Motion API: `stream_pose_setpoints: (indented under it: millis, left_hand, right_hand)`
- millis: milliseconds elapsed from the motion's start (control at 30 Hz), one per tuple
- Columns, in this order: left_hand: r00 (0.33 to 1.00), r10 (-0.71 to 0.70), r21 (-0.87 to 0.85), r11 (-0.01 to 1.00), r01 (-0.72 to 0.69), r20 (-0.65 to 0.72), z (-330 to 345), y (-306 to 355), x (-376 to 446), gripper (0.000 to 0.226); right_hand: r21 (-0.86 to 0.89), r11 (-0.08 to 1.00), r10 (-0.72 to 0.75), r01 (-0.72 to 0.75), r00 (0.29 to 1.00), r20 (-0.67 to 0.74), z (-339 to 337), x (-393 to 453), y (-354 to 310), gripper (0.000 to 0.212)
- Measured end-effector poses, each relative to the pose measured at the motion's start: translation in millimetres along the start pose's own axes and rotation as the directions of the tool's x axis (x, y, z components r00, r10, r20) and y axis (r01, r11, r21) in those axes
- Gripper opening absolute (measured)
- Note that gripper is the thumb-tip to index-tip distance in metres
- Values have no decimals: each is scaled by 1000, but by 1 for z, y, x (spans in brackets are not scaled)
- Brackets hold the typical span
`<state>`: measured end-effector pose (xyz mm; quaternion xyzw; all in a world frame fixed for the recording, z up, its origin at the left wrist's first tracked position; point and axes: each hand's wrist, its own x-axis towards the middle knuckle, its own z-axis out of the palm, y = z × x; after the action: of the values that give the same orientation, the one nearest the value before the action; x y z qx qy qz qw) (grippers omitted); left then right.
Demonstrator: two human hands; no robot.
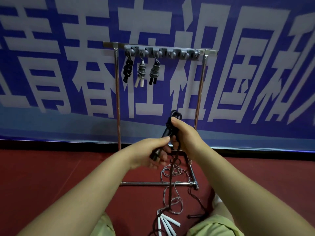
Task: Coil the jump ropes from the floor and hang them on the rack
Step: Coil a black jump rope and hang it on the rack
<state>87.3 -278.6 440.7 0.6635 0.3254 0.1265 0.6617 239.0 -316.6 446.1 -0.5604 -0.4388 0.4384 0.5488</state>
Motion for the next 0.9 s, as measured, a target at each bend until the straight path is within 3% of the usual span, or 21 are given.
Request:
stream_pose_setpoints:
  millis: [67,200,300,367,500,600,767,900]
  left_hand:
    - [990,-12,-241,970,46,143,1,0,-14,44]
    - [965,122,-423,906,-13,234,12,3,-33,35]
    - [967,172,-510,858,-54,186,27,13,-47,33]
    - [979,175,-479,872,-103,108,33,20,-57,29]
    - [979,192,-222,954,-203,-73,31,36,-70,20]
    - [944,268,83,963,-256,-191,27,50,-72,18]
    - [887,371,427,873,-234,-274,32,61,-71,18]
    - [866,426,691,710,-139,-263,39,64,-70,18]
  right_hand:
    - [86,994,-75,68,994,77,3,-14,-9,33]
    - [129,979,-181,160,969,170,12,-42,-26,38]
    - [16,982,-189,188,980,66,18,-59,-37,36]
    - [-140,965,-218,220,975,30,19,-70,-44,45]
    - [-393,893,-221,222,974,48,16,-87,-60,52]
    - [-434,875,-235,214,972,6,12,-94,-79,36]
    - [-478,858,-256,188,963,-80,3,-99,-86,16]
    - [-360,925,-186,122,971,-148,-2,-97,-76,44]
